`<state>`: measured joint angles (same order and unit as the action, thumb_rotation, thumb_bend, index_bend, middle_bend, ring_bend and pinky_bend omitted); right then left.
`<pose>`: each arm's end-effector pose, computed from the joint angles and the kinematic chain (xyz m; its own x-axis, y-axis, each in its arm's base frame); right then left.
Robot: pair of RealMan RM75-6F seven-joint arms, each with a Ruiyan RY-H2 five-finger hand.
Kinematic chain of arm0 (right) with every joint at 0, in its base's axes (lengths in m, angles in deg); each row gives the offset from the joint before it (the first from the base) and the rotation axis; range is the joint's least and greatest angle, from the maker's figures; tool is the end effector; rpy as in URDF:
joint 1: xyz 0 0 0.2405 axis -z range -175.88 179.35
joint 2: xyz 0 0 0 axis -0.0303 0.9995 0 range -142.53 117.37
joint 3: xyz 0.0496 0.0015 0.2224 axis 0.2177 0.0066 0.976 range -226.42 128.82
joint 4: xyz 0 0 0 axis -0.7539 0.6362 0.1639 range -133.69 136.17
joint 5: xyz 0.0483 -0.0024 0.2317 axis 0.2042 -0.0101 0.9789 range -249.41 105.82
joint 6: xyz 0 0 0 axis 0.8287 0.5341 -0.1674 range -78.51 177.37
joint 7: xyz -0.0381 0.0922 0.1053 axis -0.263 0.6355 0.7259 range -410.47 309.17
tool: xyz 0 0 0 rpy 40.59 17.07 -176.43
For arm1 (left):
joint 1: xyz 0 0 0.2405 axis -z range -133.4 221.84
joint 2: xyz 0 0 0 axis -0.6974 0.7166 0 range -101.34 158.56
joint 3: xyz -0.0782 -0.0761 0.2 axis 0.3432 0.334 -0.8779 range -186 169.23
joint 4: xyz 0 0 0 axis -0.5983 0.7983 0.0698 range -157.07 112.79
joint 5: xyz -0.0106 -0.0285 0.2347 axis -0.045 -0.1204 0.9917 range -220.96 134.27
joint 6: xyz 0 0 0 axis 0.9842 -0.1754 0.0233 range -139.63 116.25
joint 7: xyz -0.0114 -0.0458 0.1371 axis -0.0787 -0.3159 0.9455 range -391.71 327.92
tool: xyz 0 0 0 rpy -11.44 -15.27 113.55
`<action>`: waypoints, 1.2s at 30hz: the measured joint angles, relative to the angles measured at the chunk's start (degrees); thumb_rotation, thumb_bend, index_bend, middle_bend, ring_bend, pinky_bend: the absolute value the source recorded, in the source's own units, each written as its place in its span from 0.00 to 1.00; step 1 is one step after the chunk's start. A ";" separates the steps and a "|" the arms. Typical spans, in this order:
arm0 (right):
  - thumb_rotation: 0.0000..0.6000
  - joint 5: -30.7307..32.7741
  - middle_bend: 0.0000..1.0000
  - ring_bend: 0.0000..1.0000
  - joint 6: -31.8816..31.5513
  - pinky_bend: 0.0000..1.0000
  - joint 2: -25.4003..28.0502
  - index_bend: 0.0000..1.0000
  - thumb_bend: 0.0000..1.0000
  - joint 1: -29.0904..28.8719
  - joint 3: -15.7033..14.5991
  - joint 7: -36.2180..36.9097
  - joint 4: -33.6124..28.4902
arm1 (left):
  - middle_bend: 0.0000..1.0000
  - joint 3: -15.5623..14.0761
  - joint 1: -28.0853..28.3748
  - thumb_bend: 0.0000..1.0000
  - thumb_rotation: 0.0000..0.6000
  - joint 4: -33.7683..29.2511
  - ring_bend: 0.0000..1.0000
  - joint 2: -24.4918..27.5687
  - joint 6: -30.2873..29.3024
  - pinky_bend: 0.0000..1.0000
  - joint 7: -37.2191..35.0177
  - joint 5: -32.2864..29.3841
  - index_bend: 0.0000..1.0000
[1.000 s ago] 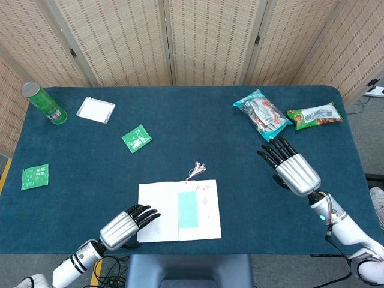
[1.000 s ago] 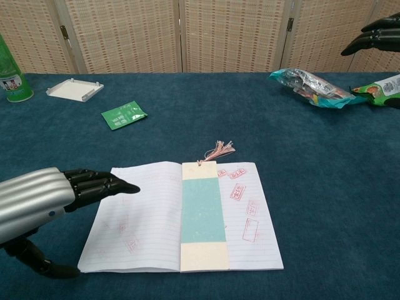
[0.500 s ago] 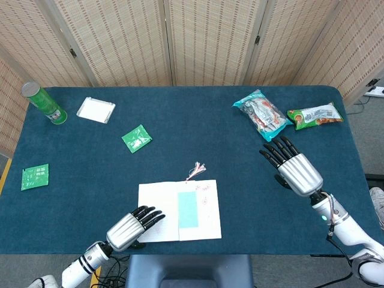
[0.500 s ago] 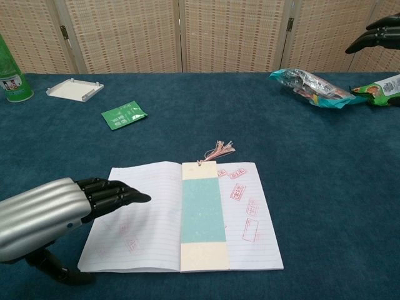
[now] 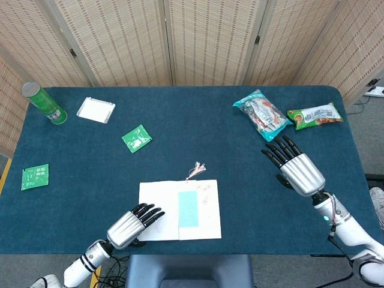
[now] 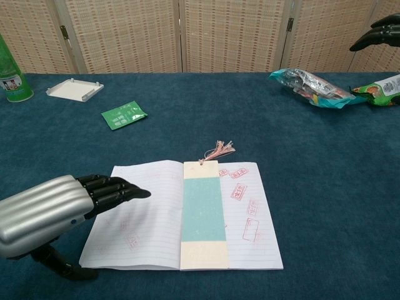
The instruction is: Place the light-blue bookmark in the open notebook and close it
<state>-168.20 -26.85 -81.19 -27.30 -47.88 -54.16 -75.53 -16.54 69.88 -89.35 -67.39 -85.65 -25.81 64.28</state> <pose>-0.2381 -0.2971 0.0936 0.6493 0.1159 0.7517 -0.6236 -0.4848 0.6133 -0.1982 0.1983 -0.0764 0.5599 0.1108 0.8211 0.6096 -0.7262 -0.3177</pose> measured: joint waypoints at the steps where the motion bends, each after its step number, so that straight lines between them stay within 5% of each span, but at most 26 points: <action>1: 1.00 -0.07 0.12 0.00 -0.05 0.00 -0.02 0.16 0.24 0.04 0.05 0.11 0.06 | 0.15 -0.07 -0.03 0.08 1.00 0.22 0.14 -0.11 -0.21 0.22 0.15 0.05 0.08; 18: 1.00 -0.81 0.12 0.00 -0.77 0.00 -0.69 0.16 0.24 0.58 0.48 1.73 1.58 | 0.15 -1.14 -0.03 0.33 1.00 2.06 0.14 -1.01 -1.73 0.22 -0.21 0.15 0.08; 36: 1.00 -1.16 0.12 0.00 -1.67 0.00 -1.07 0.16 0.24 0.76 1.19 3.00 2.30 | 0.15 0.46 -0.11 0.37 1.00 9.43 0.14 -3.72 -7.88 0.22 -2.98 0.57 0.07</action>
<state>-169.35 -28.51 -82.26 -26.54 -46.69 -51.16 -73.23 -16.08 69.77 -79.92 -71.10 -93.53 -28.79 64.85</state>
